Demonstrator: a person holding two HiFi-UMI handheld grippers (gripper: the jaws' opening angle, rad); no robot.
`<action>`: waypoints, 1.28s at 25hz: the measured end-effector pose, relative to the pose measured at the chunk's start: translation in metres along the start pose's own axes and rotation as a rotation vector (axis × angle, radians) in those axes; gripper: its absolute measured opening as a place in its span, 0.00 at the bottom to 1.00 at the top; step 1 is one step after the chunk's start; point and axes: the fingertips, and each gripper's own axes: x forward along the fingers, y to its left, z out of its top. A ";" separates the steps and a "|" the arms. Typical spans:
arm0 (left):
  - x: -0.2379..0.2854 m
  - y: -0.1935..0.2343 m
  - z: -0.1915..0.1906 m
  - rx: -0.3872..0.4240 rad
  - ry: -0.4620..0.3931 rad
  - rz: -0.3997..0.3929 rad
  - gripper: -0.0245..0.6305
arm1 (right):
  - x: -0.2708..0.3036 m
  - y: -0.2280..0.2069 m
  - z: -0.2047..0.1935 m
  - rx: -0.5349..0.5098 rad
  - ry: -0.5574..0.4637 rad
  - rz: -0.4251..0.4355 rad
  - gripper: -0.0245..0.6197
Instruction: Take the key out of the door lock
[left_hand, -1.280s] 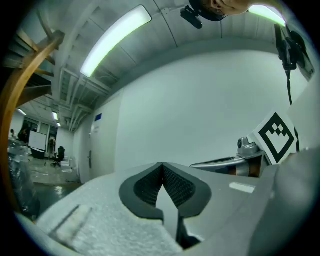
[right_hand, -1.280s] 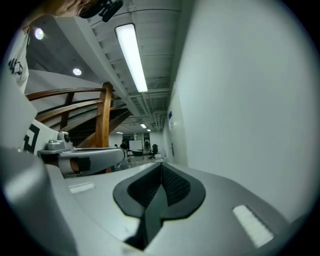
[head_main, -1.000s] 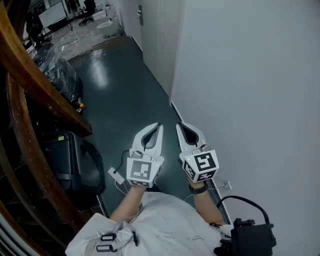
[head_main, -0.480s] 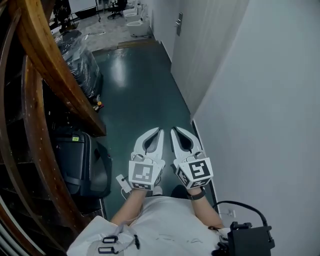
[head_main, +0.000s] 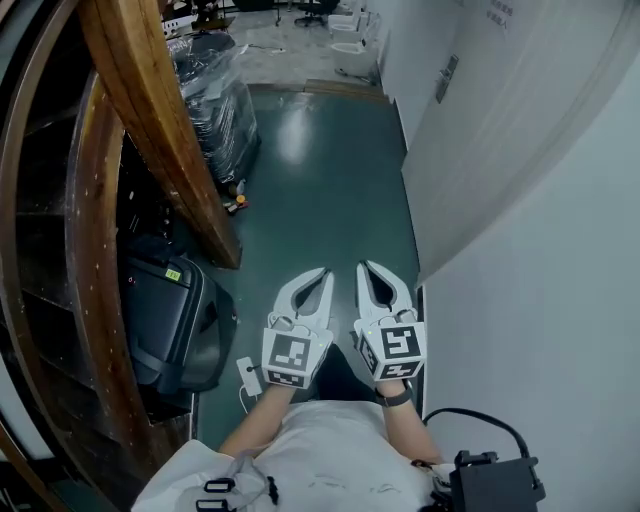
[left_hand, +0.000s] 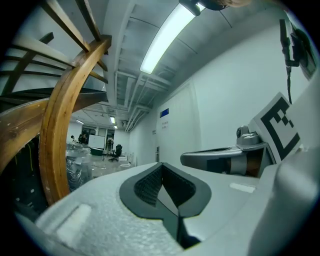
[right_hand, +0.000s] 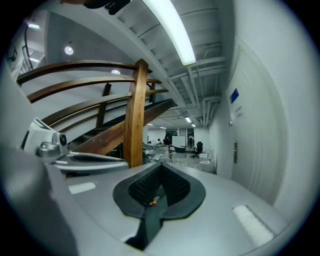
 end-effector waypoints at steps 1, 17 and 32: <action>0.016 0.013 -0.001 0.006 0.004 0.016 0.04 | 0.021 -0.006 0.002 -0.042 -0.003 0.015 0.03; 0.265 0.136 0.031 0.035 0.005 0.147 0.04 | 0.237 -0.152 0.070 -0.046 -0.218 0.177 0.05; 0.465 0.299 0.019 0.029 -0.022 0.093 0.03 | 0.471 -0.225 0.065 -0.022 -0.139 0.129 0.05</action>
